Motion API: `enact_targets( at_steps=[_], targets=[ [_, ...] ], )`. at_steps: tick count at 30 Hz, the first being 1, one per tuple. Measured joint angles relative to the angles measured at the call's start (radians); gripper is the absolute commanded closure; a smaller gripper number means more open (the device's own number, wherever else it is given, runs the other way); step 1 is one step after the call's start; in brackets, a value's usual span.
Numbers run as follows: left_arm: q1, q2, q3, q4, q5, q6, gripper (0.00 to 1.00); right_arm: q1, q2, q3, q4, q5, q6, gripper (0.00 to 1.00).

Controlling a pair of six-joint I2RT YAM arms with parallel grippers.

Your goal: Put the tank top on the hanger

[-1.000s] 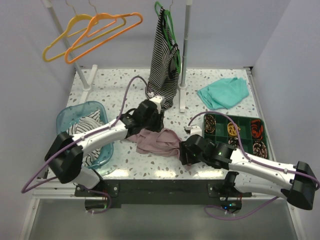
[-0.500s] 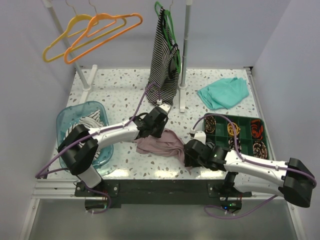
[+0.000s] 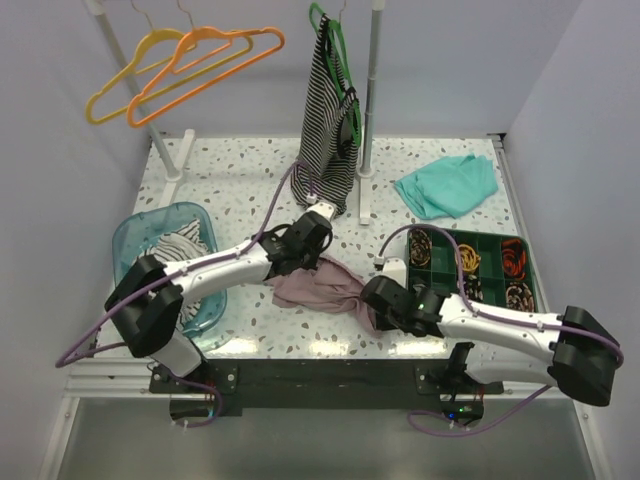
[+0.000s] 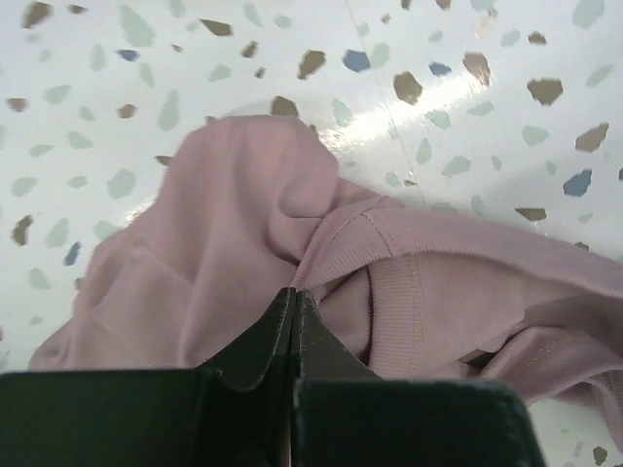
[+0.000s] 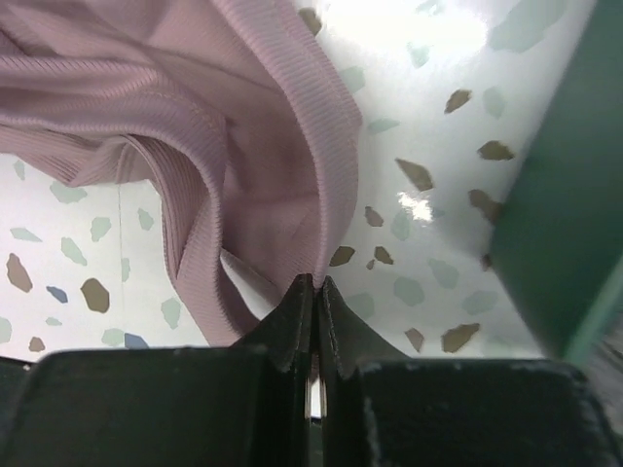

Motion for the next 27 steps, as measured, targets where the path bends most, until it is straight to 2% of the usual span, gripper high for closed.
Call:
enact_targets(
  at_steps=[6,8,11,14,19,22,27],
  targets=[
    [0.001,-0.219,0.035,-0.051,-0.174,-0.038,1.00,0.000,0.002,0.303,-0.141,0.183,-0.127,1.00],
    [0.001,-0.302,0.092,-0.056,-0.245,-0.038,1.00,0.000,0.008,0.431,-0.160,0.258,-0.196,1.00],
    [0.001,-0.400,0.211,-0.048,-0.355,-0.013,1.00,0.000,0.076,0.707,-0.172,0.374,-0.325,1.00],
    [0.003,-0.470,0.333,-0.009,-0.429,0.048,1.00,-0.001,0.138,0.941,-0.106,0.470,-0.486,1.00],
    [0.005,-0.487,0.578,0.074,-0.494,0.179,1.00,-0.003,0.234,1.262,0.005,0.564,-0.739,1.00],
    [0.005,-0.481,0.665,0.115,-0.508,0.234,1.00,-0.004,0.292,1.434,0.060,0.591,-0.864,1.00],
    [0.005,-0.490,0.668,0.127,-0.521,0.254,1.00,-0.004,0.309,1.495,0.085,0.595,-0.930,1.00]
  ],
)
